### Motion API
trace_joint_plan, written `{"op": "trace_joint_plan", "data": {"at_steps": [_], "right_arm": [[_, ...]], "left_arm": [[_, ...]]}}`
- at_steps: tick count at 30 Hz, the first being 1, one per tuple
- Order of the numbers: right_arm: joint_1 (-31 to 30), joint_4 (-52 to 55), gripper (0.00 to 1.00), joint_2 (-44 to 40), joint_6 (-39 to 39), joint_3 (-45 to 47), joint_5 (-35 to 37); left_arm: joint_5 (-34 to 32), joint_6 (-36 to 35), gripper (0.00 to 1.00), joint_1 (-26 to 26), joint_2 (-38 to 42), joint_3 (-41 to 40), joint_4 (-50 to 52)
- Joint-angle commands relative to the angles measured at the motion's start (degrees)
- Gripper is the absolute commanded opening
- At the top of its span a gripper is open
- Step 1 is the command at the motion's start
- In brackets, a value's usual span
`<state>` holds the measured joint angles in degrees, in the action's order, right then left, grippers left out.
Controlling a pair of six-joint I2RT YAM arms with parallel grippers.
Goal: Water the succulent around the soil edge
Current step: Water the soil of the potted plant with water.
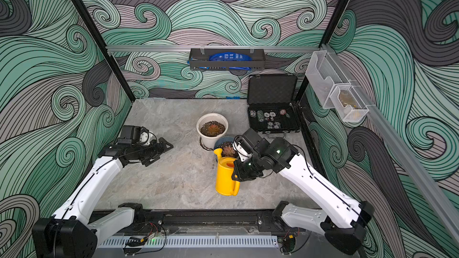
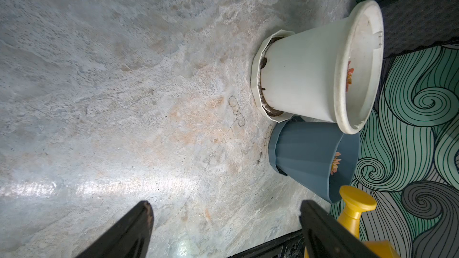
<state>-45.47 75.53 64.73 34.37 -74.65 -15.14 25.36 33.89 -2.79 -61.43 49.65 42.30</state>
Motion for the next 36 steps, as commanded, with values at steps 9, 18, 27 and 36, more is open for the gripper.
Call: {"op": "trace_joint_plan", "data": {"at_steps": [9,18,27,36], "right_arm": [[-0.2,0.1,0.0,-5.4,2.1,5.0,0.0],[-0.1,0.1,0.0,-9.8,5.0,5.6,4.6],[1.5,0.2,0.0,-13.6,6.8,9.6,3.5],[5.0,0.2,0.0,-13.5,5.8,9.4,7.3]], "left_arm": [[1.2,-0.6,0.95,0.3,0.5,-0.4,-0.8],[1.3,-0.6,0.95,0.3,0.5,-0.3,-0.7],[1.7,-0.6,0.95,0.3,0.7,-0.4,-0.8],[1.9,-0.6,0.95,0.4,0.8,-0.4,-0.8]]}}
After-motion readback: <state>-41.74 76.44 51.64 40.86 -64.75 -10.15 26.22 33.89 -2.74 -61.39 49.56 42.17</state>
